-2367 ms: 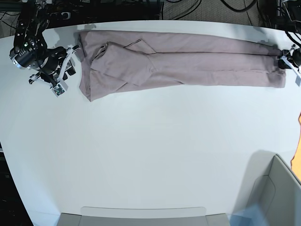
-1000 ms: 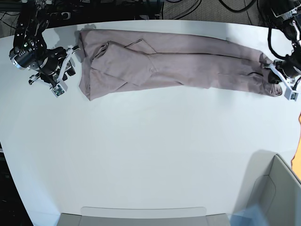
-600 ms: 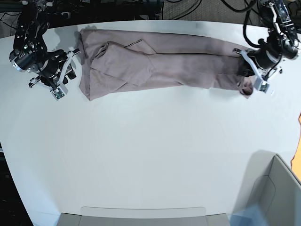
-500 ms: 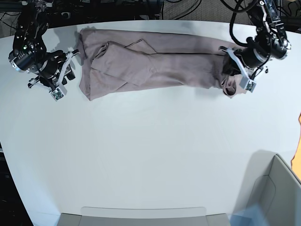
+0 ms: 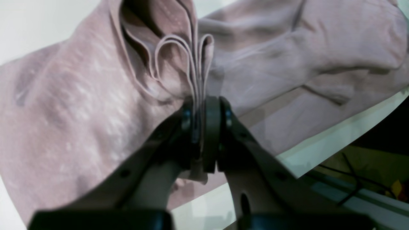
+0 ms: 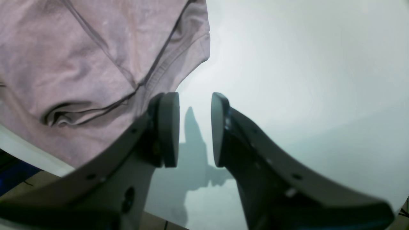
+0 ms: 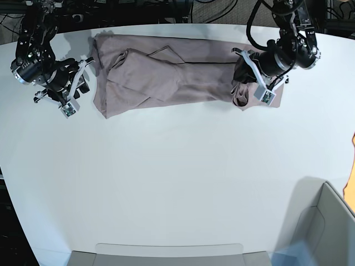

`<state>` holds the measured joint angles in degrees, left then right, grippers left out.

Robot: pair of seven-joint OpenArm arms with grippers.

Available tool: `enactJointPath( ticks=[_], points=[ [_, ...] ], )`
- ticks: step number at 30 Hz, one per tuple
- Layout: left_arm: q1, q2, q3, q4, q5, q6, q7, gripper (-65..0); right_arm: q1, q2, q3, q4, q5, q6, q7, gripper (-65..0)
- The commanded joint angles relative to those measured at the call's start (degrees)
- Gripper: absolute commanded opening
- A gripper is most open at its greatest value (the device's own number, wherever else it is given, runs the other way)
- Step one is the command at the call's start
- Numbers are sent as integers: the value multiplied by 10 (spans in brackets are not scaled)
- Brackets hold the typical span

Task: Fold the T-shirt properly
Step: 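Fold the strip end with the left gripper toward the right gripper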

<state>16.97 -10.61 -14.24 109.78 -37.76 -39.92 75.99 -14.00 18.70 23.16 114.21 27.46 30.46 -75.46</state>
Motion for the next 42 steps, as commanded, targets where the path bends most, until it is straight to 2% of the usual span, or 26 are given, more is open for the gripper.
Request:
enactJointPath(
  ticks=[1, 6, 11, 16, 17, 21, 22, 26, 29, 33, 35, 37, 39, 42],
  points=[
    [-2, -4, 0, 16, -11, -1, -18, -650, 4, 7, 3, 7, 4, 4, 5, -473],
    [9, 9, 7, 18, -10, -1, -28, -650, 4, 6, 2, 7, 4, 4, 5, -473],
    [9, 12, 43, 18, 54, -1, -29, -650, 4, 6, 2, 7, 4, 4, 5, -473],
    [7, 24, 54, 18, 70, -1, -26, -650, 3, 6, 2, 7, 4, 3, 5, -471],
    [7, 24, 54, 18, 69, -1, -24, -624, 3, 6, 2, 7, 4, 3, 5, -471],
    [7, 27, 55, 19, 67, -1, -22, -407, 3, 6, 2, 6, 4, 3, 5, -471],
    [8, 27, 54, 21, 59, -1, -22, -396, 3, 6, 2, 6, 4, 3, 5, -471],
    [7, 27, 52, 20, -14, -1, -21, -483, 4, 6, 3, 7, 10, 3, 5, -471],
    [7, 26, 50, 19, -33, -1, -21, -553, 9, -7, 8, 7, 19, 4, 8, -471],
    [9, 24, 26, 19, -32, -1, -25, -649, 14, -19, 70, -5, 99, 4, 9, -473],
    [10, 24, 0, 19, -32, -1, -25, -650, 18, -21, 105, -43, 160, 14, 6, -473],
    [10, 24, -22, 19, -32, -1, -25, -650, 18, -20, 135, -102, 210, 42, 5, -473],
    [10, 24, -43, 20, -32, -1, -25, -650, 17, -12, 154, -166, 235, 69, 5, -473],
    [10, 24, -68, 20, -32, -1, -25, -650, 15, 3, 140, -249, 236, 95, 5, -473]
  ],
)
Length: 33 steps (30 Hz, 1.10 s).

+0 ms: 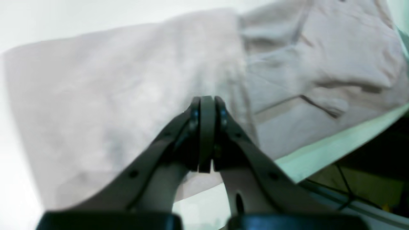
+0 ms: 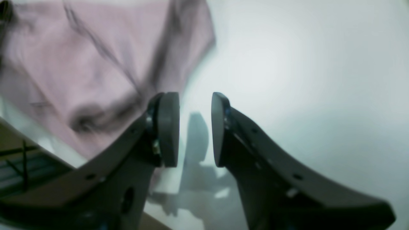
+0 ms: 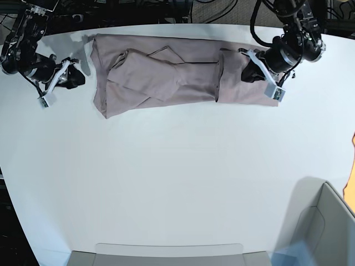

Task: Fold the T-shirt properly
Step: 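Fold the strip end with the left gripper toward the right gripper, then grasp the other strip end with the right gripper and lift it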

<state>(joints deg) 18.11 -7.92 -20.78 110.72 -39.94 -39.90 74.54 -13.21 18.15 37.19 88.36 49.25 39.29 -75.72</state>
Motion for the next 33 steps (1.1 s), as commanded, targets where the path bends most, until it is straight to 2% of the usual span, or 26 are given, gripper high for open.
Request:
enactJointPath(
  ticks=[1, 7, 15, 24, 26, 28, 33],
  points=[
    [-1, -3, -8, 11, -10, -1, -11, -650, 7, 11, -10, -12, 20, 7, 8, -473],
    [-1, -4, -12, 12, -11, -1, -9, -650, 19, 6, -67, -88, 22, 7, 10, -473],
    [0, -4, -13, 12, -11, -1, -7, -650, 38, -43, -130, -88, 22, 7, 9, -473],
    [8, -4, -12, 12, -11, -1, -7, -650, 59, -77, -188, -91, 8, 7, 21, -477],
    [12, -4, -12, 12, -11, -1, -7, -650, 68, -77, -218, -91, -23, 7, 42, -526],
    [12, -4, -12, 12, -11, -1, -7, -650, 76, -78, -241, -91, -60, 7, 61, -640],
    [25, -4, -13, 13, -12, -1, -7, -650, 104, -99, -258, -91, -120, 7, 67, -650]
  ],
)
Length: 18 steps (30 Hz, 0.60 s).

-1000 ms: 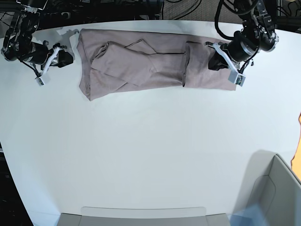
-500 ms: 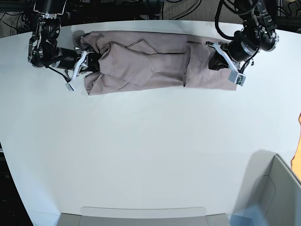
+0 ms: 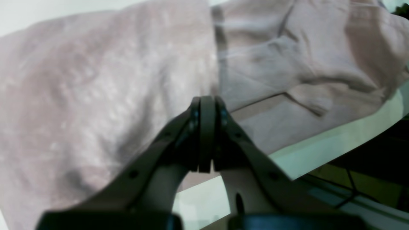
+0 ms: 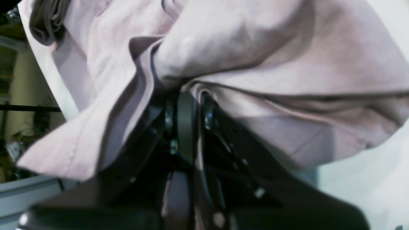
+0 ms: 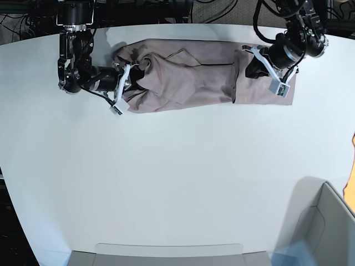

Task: Fold the T-shirt properly
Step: 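Grasp the other strip end with the right gripper and lift it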

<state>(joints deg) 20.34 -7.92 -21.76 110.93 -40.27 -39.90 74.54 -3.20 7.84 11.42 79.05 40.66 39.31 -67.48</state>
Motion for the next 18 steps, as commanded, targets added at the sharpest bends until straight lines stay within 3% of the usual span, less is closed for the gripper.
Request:
enactJointPath(
  ticks=[1, 4, 9, 13, 18],
  points=[
    [5, -4, -4, 11, -9, -1, -7, -650, 10, -1, 4, 2, -45, 7, -15, -650],
    [5, -4, -4, 12, -11, -1, -7, -650, 35, -3, 13, 2, -69, 7, -13, -650],
    [24, -4, -4, 35, -11, -1, -7, -650, 96, 0, 99, -30, -129, 7, -13, -650],
    [27, -4, -4, 40, -9, -1, -7, -650, 155, 31, 156, -95, -174, 7, -13, -650],
    [41, -4, -4, 40, -8, -1, -7, -650, 180, 56, 148, -93, -179, 7, -14, -650]
  ],
)
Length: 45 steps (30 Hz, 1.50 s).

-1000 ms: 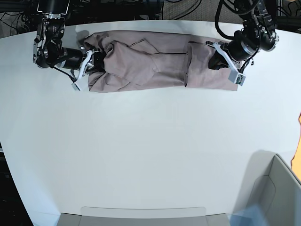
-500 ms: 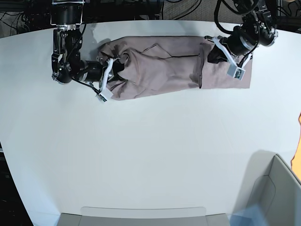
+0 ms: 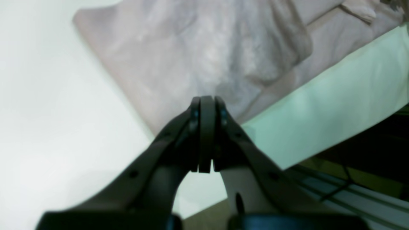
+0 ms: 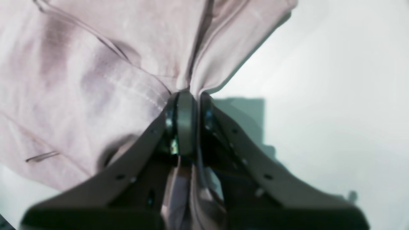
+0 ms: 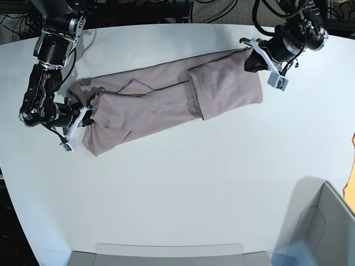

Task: Fold the T-shirt properly
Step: 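Grasp the other strip end with the right gripper and lift it, then fold the held end with the right gripper over onto the left-folded part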

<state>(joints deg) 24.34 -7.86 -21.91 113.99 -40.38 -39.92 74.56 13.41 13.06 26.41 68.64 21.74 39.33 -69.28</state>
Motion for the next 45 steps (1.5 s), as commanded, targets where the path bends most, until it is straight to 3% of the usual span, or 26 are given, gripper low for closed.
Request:
enactJointPath(
  ticks=[1, 6, 11, 17, 21, 27, 31, 38, 43, 45],
  points=[
    [1, -5, -3, 10, -7, -1, -8, -650, 14, 4, -5, 24, 9, 7, 3, -650],
    [35, -33, -5, 8, -7, -1, -9, -650, -24, -9, -54, 164, 9, 7, -7, -650],
    [69, -53, -70, 6, -7, -1, -12, -650, -66, -60, -173, 329, 13, -70, -19, -650],
    [85, -54, -124, 4, -6, -1, -8, -650, -81, -116, -266, 403, 8, -86, -19, -650],
    [85, -55, -124, -1, -6, -1, -8, -650, -79, -149, -335, 410, -24, -89, -19, -650],
    [85, -54, -120, -8, -6, -1, -8, -650, -78, -200, -534, 407, -229, -90, -13, -650],
    [84, -50, -120, -8, -6, -1, -8, -650, -82, -215, -623, 385, -305, -90, 16, -650],
    [83, -50, -120, -8, -6, -1, -8, -650, -76, -216, -688, 280, -321, -96, 78, -650],
    [81, -49, -120, -8, -6, -1, -8, -650, -58, -218, -736, 233, -318, -174, 116, -650],
    [81, -49, -120, -8, -6, -1, -8, -650, -50, -219, -762, 232, -318, -191, 120, -650]
  ],
)
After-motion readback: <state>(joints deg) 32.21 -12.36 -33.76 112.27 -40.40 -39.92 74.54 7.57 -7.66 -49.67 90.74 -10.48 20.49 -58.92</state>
